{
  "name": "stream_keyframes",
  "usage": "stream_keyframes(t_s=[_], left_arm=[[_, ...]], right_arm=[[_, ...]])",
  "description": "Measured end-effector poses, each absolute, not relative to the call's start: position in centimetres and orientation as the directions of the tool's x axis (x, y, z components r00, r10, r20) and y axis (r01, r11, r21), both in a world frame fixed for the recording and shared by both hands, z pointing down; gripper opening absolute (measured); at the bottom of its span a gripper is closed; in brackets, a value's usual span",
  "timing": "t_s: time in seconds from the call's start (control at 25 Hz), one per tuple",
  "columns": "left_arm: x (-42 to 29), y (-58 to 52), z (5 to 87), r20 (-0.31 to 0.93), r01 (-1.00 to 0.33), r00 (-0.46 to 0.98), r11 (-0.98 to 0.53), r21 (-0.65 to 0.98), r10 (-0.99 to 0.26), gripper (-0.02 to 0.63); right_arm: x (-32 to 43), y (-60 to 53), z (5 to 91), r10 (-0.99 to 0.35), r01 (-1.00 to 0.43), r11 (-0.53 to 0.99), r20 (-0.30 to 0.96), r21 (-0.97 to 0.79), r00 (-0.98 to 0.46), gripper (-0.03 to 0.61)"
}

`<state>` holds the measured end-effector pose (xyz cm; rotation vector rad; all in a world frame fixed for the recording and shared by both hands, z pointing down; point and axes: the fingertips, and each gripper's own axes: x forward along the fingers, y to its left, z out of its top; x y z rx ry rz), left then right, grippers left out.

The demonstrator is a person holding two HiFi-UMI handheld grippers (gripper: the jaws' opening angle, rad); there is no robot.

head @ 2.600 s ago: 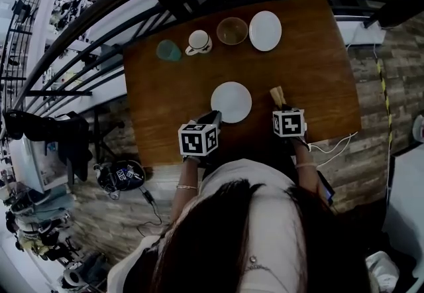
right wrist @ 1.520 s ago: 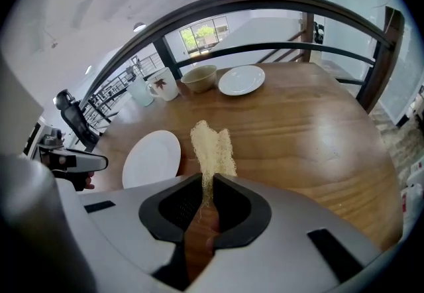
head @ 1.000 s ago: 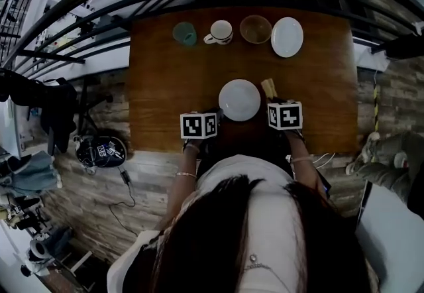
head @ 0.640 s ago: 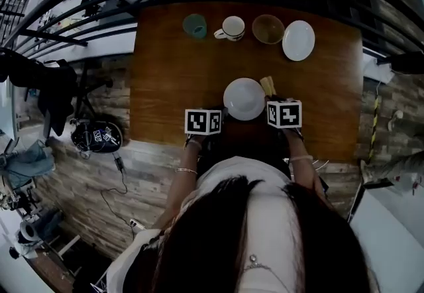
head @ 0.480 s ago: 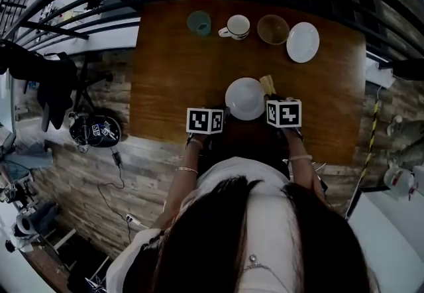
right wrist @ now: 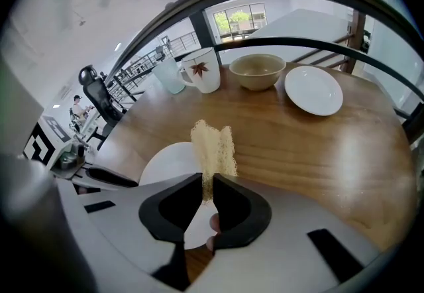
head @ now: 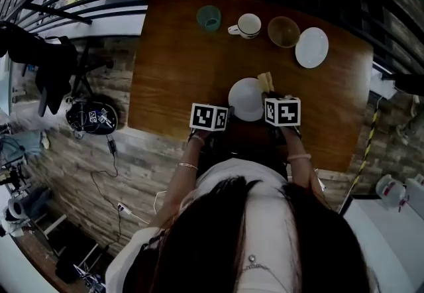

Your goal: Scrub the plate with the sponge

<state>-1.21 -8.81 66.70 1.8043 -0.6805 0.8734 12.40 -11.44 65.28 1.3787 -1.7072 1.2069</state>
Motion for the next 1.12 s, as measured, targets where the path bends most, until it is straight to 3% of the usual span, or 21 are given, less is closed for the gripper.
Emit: stream_keyframes(t_s=[1.12], left_arm=[[-2.0,-9.1,67.0,0.799,-0.77,0.595,-0.344,0.538,-0.081,0.095]], right_arm=[[0.3,-11.5,66.6,-0.236,-0.862,0.282,0.841,-0.42,-0.487,0.071]])
